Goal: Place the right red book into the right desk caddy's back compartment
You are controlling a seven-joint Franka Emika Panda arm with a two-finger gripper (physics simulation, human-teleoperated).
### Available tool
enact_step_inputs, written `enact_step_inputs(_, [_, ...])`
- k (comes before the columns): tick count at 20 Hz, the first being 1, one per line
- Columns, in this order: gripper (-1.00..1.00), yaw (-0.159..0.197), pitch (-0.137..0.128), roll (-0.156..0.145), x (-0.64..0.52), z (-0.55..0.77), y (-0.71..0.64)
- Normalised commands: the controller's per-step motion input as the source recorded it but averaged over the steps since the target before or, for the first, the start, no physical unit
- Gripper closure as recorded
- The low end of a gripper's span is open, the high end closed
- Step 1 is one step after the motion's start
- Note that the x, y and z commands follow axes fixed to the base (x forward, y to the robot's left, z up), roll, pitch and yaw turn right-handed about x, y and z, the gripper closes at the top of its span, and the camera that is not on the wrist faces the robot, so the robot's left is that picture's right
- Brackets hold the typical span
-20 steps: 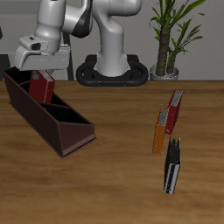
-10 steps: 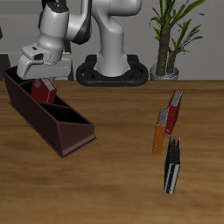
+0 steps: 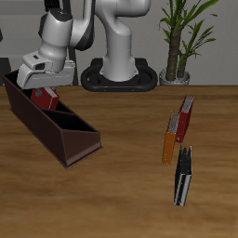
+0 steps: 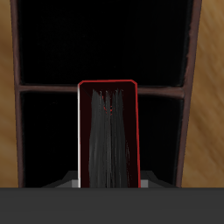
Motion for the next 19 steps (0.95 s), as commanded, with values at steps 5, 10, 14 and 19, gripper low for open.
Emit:
enact_step_inputs(5, [-1.0, -0.035, 0.018, -0.028, -0.05, -0.04, -0.06])
enact_step_inputs(10, [-1.0, -0.023, -0.009, -0.012, -0.02, 0.13, -0.01])
enact_step_inputs(14, [-1.0, -0.012, 0.0, 0.0, -0.01, 0.08, 0.01])
enact_step_inputs(19, [-1.0, -0.004, -0.007, 0.009, 0.01, 0.06, 0.07])
